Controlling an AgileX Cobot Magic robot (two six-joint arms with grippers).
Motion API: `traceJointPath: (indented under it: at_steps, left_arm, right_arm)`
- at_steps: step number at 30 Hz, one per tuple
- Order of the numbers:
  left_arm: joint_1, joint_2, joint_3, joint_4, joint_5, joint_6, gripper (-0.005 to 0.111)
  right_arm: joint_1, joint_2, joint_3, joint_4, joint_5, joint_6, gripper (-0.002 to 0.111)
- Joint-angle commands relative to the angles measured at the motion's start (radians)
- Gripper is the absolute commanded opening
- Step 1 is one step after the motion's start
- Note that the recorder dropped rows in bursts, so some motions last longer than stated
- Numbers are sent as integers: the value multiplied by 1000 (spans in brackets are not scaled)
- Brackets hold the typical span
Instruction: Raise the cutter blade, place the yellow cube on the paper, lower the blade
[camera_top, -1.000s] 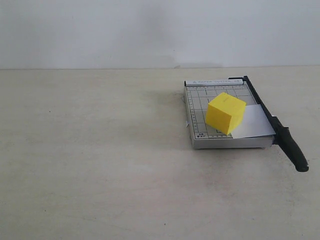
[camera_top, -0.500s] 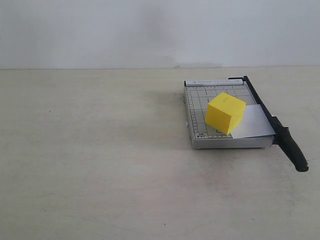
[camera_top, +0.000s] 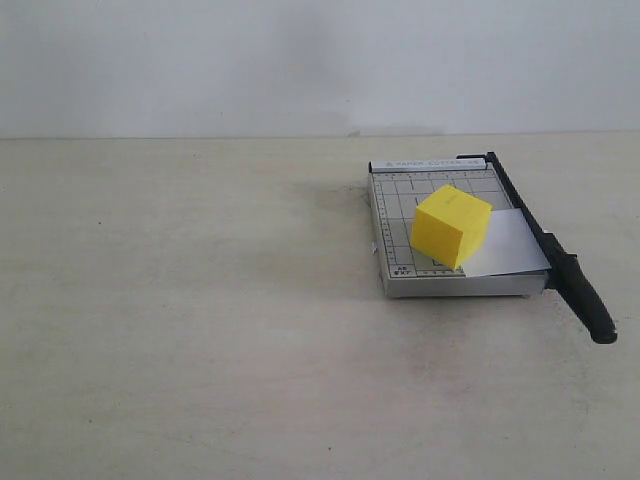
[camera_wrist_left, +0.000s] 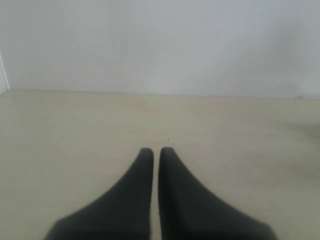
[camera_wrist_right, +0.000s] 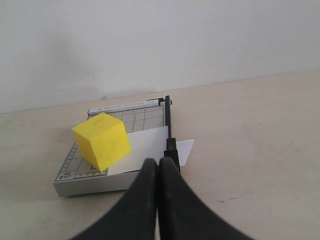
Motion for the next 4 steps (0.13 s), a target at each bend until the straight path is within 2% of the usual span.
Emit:
traceJointPath:
  at_steps: [1, 4]
  left_arm:
    - [3, -1, 3, -11, -3, 0, 4]
    - [3, -1, 3, -11, -1, 0, 4]
  right_arm:
    - [-3, -5, -1, -7, -1, -2, 0]
    - [-3, -5, -1, -7, -1, -2, 0]
